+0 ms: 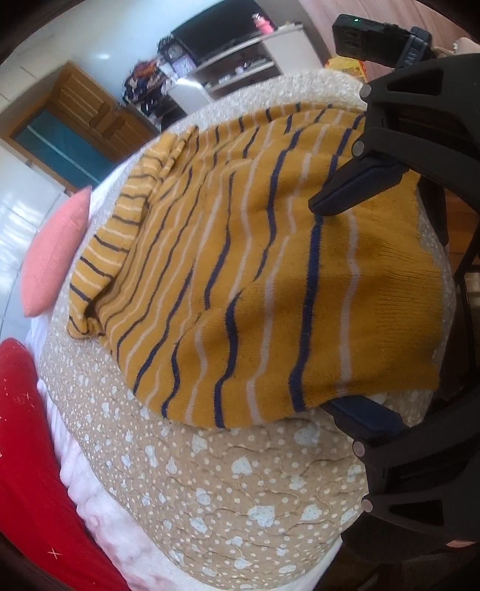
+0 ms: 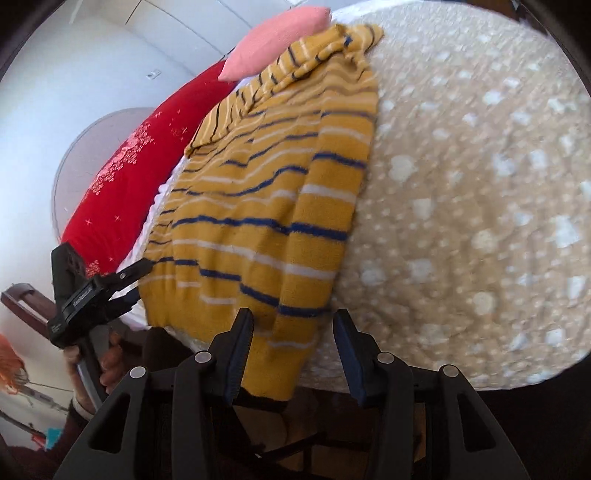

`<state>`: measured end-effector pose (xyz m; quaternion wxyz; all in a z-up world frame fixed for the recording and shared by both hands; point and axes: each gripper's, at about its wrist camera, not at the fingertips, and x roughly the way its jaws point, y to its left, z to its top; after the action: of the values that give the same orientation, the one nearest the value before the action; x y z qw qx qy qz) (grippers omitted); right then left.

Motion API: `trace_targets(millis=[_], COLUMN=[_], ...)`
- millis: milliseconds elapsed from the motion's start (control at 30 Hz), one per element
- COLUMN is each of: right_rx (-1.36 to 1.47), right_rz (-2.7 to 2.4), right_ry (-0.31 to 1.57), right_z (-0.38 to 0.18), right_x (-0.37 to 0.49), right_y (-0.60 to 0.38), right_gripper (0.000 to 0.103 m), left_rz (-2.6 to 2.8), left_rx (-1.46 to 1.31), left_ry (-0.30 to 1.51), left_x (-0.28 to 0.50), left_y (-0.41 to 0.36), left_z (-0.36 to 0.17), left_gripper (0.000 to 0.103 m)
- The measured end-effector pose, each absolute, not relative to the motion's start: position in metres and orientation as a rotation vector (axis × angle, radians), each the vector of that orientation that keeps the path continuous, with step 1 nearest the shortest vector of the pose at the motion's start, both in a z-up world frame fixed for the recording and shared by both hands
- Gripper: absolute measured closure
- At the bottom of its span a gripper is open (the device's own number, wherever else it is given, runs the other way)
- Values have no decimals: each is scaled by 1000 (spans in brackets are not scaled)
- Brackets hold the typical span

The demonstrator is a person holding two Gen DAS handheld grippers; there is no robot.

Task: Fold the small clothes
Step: 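Fold the hem toward the collar with the left gripper while the right gripper grasps it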

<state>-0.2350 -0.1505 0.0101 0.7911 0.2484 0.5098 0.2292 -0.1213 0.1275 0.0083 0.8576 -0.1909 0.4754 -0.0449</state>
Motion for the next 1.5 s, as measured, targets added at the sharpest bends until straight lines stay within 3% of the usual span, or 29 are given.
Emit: trace_targets(millis=[33, 67, 100, 167, 533, 733, 967, 1133, 1500], right_rx=[545, 542, 537, 553, 526, 560, 489, 449, 531], right_rz=[506, 502, 490, 493, 651, 671, 641, 576, 421], right_ry=[1114, 1133, 1148, 1152, 985, 951, 860, 809, 906], right_z=[4, -2, -7, -7, 75, 83, 129, 156, 125], right_x=[-231, -229, -226, -223, -273, -246, -188, -116, 61], right_y=[-143, -134, -127, -120, -155, -152, -135, -134, -149], right_gripper=[51, 51, 62, 91, 93, 93, 93, 93, 93], left_rz=[-70, -32, 13, -8, -54, -37, -63, -60, -4], left_rx=[-392, -374, -347, -366, -414, -422, -443, -421, -411], left_ry=[1002, 1005, 1009, 1001, 886, 887, 825, 863, 999], left_x=[-121, -121, -121, -124, -199, -177, -105, -11, 166], left_y=[126, 126, 127, 133, 132, 143, 151, 148, 143], left_z=[9, 10, 12, 18, 70, 73, 109, 117, 75], left_gripper=[20, 40, 64, 88, 95, 95, 95, 95, 93])
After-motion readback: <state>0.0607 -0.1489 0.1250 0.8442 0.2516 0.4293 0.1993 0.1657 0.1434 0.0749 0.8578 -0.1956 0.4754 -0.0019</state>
